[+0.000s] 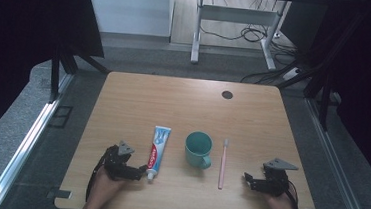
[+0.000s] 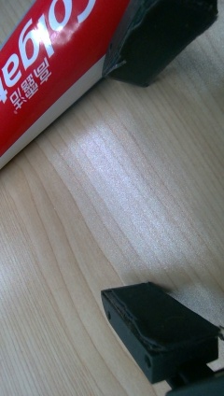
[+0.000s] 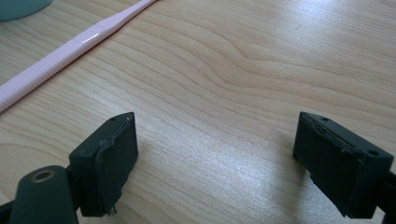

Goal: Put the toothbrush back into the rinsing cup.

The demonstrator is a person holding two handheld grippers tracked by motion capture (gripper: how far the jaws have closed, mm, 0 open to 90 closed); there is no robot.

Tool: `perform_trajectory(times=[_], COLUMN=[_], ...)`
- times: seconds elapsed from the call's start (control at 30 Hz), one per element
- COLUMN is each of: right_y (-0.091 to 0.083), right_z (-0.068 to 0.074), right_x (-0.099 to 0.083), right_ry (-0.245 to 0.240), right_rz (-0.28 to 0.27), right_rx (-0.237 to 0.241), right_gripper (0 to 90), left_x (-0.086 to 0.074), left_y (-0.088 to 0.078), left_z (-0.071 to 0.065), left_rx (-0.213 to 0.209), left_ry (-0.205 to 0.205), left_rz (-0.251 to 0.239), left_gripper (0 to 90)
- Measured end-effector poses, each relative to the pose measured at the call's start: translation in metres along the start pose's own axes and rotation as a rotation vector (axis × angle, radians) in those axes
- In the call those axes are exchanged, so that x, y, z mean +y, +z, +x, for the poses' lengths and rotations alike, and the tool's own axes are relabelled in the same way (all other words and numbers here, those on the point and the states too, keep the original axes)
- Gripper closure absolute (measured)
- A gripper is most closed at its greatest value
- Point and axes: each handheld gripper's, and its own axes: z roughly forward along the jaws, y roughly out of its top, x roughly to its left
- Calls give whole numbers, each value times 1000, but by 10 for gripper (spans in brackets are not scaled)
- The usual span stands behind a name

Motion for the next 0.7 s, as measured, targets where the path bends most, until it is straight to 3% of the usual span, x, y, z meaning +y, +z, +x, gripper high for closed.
perform_trajectory(times=[0.7], right_y=[-7], right_z=[0], right_x=[3], right_ry=[-10], right_rz=[-9], right_rx=[15], right_gripper=[133], left_x=[0], left_y=[0], left_z=[0], left_rx=[1], left_ry=[-2], left_rz=[-1], left_gripper=[0])
